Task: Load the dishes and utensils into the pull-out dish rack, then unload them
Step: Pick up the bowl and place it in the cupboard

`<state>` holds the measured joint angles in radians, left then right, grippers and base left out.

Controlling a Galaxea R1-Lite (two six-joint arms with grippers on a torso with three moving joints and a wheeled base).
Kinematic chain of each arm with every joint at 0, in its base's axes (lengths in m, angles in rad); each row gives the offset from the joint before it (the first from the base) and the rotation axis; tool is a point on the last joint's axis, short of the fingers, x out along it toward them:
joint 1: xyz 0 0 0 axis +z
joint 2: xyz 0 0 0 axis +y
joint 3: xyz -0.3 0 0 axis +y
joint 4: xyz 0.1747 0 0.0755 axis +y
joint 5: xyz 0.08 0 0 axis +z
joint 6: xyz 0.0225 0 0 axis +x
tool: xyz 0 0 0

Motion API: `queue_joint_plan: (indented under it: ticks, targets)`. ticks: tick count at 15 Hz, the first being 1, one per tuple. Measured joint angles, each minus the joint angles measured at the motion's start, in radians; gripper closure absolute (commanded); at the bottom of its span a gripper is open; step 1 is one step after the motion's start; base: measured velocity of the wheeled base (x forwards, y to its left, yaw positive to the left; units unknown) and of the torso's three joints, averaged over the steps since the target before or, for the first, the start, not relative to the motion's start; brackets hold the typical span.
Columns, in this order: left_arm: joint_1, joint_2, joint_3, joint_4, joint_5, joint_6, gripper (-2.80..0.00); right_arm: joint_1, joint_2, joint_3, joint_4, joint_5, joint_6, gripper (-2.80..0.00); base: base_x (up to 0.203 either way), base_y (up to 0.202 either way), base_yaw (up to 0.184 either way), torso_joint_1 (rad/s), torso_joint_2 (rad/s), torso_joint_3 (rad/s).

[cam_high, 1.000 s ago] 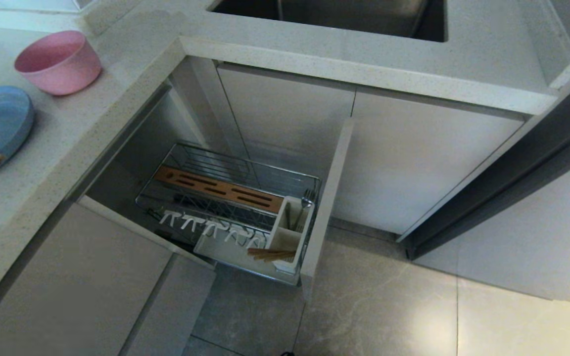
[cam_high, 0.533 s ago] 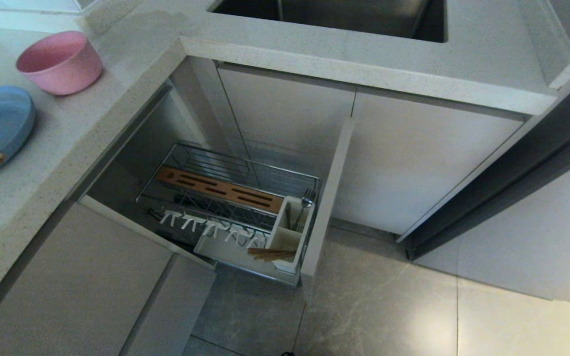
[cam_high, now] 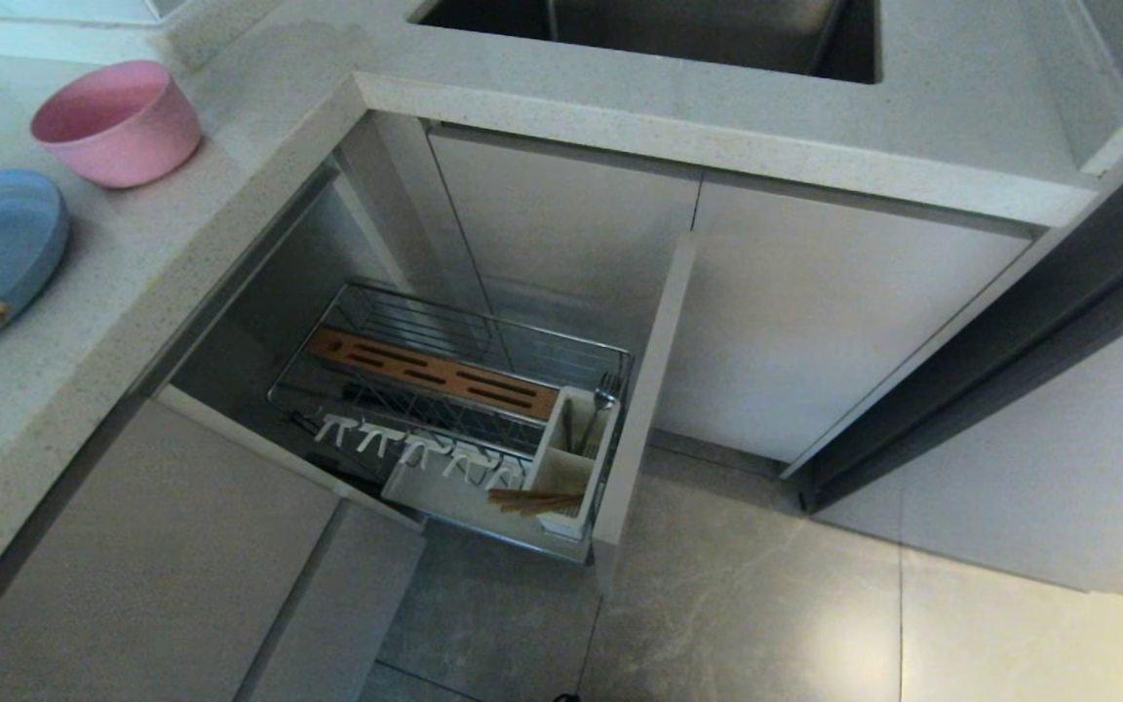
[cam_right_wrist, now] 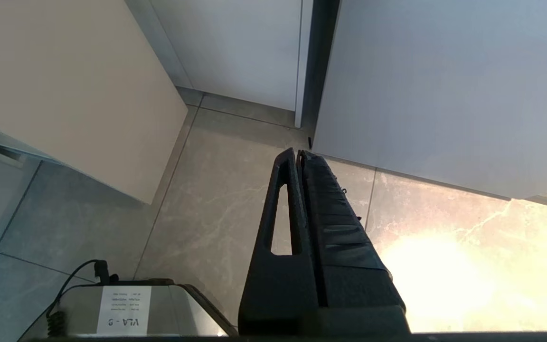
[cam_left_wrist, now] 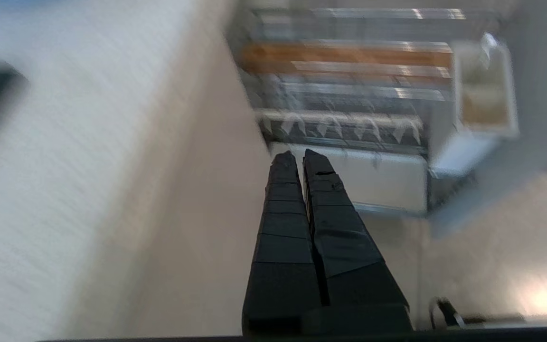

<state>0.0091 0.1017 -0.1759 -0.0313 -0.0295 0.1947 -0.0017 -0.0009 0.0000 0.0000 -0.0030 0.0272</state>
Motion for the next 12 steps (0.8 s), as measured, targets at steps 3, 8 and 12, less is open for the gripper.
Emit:
queue_joint_plan:
  ticks: [3,8,12]
  targets:
    - [-0.004,-0.074,0.119,-0.009,-0.043,-0.005,0.0,0.0,0.0,0.0,0.0,0.0,0.0,0.0,0.0,0.0,0.0,0.0,0.0,0.0]
    - [-0.006,-0.102,0.174,-0.011,-0.039,-0.027,0.0,0.0,0.0,0.0,0.0,0.0,0.0,0.0,0.0,0.0,0.0,0.0,0.0,0.0]
    - [-0.006,-0.104,0.176,-0.012,-0.019,-0.089,0.0,0.0,0.0,0.0,0.0,0.0,0.0,0.0,0.0,0.0,0.0,0.0,0.0,0.0]
